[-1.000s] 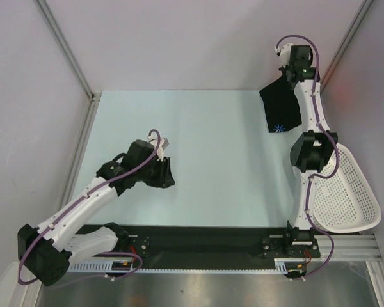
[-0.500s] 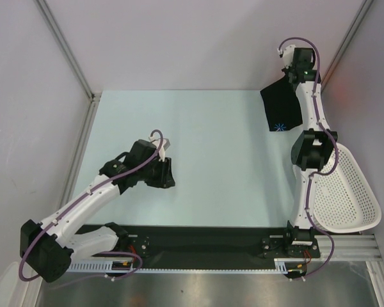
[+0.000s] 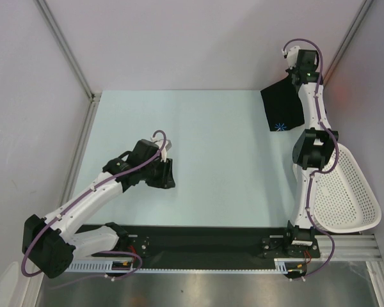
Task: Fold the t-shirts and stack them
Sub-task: Neatly place the folded tshirt to the corner
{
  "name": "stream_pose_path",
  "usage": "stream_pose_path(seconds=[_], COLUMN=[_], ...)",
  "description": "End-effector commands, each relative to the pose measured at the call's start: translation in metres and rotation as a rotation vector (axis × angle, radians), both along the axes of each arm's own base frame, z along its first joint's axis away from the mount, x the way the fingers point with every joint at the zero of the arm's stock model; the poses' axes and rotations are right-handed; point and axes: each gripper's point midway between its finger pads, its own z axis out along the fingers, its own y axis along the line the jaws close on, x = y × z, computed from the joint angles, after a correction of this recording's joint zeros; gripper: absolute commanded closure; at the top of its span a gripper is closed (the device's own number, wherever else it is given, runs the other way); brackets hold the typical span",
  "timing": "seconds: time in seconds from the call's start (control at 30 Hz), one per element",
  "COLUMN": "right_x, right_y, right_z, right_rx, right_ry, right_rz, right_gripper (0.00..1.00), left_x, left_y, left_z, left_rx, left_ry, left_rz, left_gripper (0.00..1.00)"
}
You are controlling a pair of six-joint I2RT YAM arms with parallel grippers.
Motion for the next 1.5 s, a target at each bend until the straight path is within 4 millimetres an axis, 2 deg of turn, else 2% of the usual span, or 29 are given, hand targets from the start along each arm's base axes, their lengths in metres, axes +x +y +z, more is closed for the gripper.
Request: stream_pose_path(seconds=[0.0, 0.17, 0.6, 0.73, 0.8, 0.83, 0.87, 0.9, 0.93, 0.97, 1.0, 1.03, 1.07, 1.13, 1.23, 1.27, 1.3, 1.33, 1.43, 1.47], right_x=[0.013, 0.013, 0.022, 0.029, 0.035, 0.040, 0.045, 0.050, 0.053, 0.058, 0.058, 0.057, 0.057, 0.052, 0.045, 0.044, 0.041, 0.038, 0.026, 0.022], right_y=[-0.009, -0.017, -0.039, -0.048, -0.058, -0.062, -0.066, -0.071, -0.075, -0.076, -0.082, -0.087, -0.090, -0.096, -0.104, -0.105, -0.109, -0.110, -0.110, -0.109], right_z=[0.054, 0.053, 0.036, 0.028, 0.012, 0.016, 0.007, 0.009, 0.006, -0.011, -0.005, -0.009, -0.014, -0.013, 0.012, 0.019, 0.028, 0.040, 0.052, 0.048], right_rx=[-0.024, -0.024, -0.011, -0.009, -0.016, -0.031, -0.038, -0.054, -0.059, -0.057, -0.063, -0.048, -0.032, -0.016, -0.020, -0.024, -0.042, -0.050, -0.039, -0.027], right_ry=[-0.167, -0.177, -0.187, -0.207, -0.204, -0.238, -0.241, -0.278, -0.290, -0.275, -0.295, -0.302, -0.305, -0.319, -0.362, -0.372, -0.397, -0.413, -0.412, -0.394], right_rz=[-0.019, -0.031, -0.052, -0.061, -0.069, -0.072, -0.076, -0.081, -0.084, -0.080, -0.106, -0.133, -0.146, -0.187, -0.235, -0.240, -0.266, -0.273, -0.303, -0.317], right_gripper=[1.00, 1.00, 1.00, 1.00, 1.00, 1.00, 0.93, 0.88, 0.85, 0.86, 0.86, 0.85, 0.74, 0.67, 0.64, 0.42, 0.28, 0.22, 0.21, 0.20], left_x=[0.008, 0.008, 0.010, 0.010, 0.009, 0.009, 0.007, 0.006, 0.005, 0.005, 0.004, 0.004, 0.004, 0.004, 0.006, 0.008, 0.009, 0.011, 0.014, 0.014], left_y=[-0.006, -0.007, -0.007, -0.004, 0.000, 0.002, 0.003, 0.005, 0.006, 0.006, 0.008, 0.008, 0.007, 0.007, 0.006, 0.004, 0.002, 0.002, -0.002, -0.002], left_z=[0.017, 0.017, 0.012, 0.009, 0.006, 0.005, 0.002, 0.001, 0.000, 0.000, -0.001, 0.000, 0.000, 0.002, 0.007, 0.011, 0.014, 0.015, 0.026, 0.029], left_rx=[-0.020, -0.029, -0.032, -0.042, -0.040, -0.042, -0.037, -0.034, -0.029, -0.026, -0.017, -0.016, -0.017, -0.027, -0.063, -0.085, -0.099, -0.108, -0.137, -0.143], left_ry=[-0.047, -0.041, -0.011, 0.014, 0.028, 0.035, 0.045, 0.053, 0.060, 0.062, 0.072, 0.073, 0.080, 0.084, 0.092, 0.081, 0.081, 0.081, 0.061, 0.055], left_rz=[-0.022, -0.019, -0.007, 0.016, 0.027, 0.037, 0.040, 0.042, 0.042, 0.045, 0.043, 0.042, 0.040, 0.045, 0.069, 0.070, 0.078, 0.084, 0.087, 0.089], left_gripper=[0.53, 0.53, 0.53, 0.53, 0.53, 0.53, 0.53, 0.53, 0.53, 0.53, 0.53, 0.53, 0.53, 0.53, 0.53, 0.53, 0.53, 0.53, 0.53, 0.53])
